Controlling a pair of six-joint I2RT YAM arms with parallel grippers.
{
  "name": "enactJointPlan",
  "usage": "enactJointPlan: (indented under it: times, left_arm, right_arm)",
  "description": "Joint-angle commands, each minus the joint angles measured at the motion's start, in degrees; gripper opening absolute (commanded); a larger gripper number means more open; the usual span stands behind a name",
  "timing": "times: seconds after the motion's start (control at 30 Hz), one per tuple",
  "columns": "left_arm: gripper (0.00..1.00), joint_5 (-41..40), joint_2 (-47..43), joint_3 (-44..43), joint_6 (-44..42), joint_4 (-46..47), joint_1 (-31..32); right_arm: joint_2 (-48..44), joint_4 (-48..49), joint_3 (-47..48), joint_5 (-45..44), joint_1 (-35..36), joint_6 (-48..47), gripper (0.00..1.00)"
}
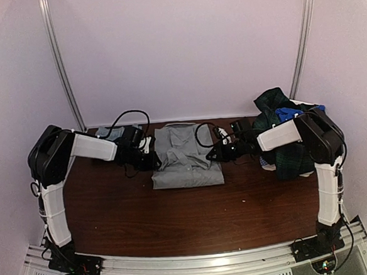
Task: Fold and stack the mixed laundry pile
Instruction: Fold the rectangle-folded shirt at the center of the board.
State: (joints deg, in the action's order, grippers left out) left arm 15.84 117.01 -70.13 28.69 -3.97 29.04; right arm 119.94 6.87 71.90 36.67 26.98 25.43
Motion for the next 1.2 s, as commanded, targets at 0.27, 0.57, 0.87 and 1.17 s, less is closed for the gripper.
enactJointPlan:
  times: [0.27, 0.57, 0.87, 1.17]
  left_arm:
    - [0.62, -1.18, -11.68, -5.2, -1.72, -3.12, -3.59]
    - [0.65, 7.46, -23.35, 9.99, -3.1, -0.03, -1.72]
    - [0.62, 7.64, -18.14, 10.75, -1.84, 2.87, 3.48]
    - [0.63, 5.99, -7.89, 2.37, -0.31, 3.58, 1.98]
  right_arm:
    - [-17.86, -5.76, -0.98, -3.69, -4.04, -3.55, 0.52]
    - [-24.61, -3.79, -14.25, 5.3, 4.99, -3.16, 0.39]
    - [-14.74, 3.88, -13.7, 3.01, 10.52, 0.66, 0.3]
    - [-2.93, -2.16, 0.08, -1.49, 7.96, -1.84, 0.33]
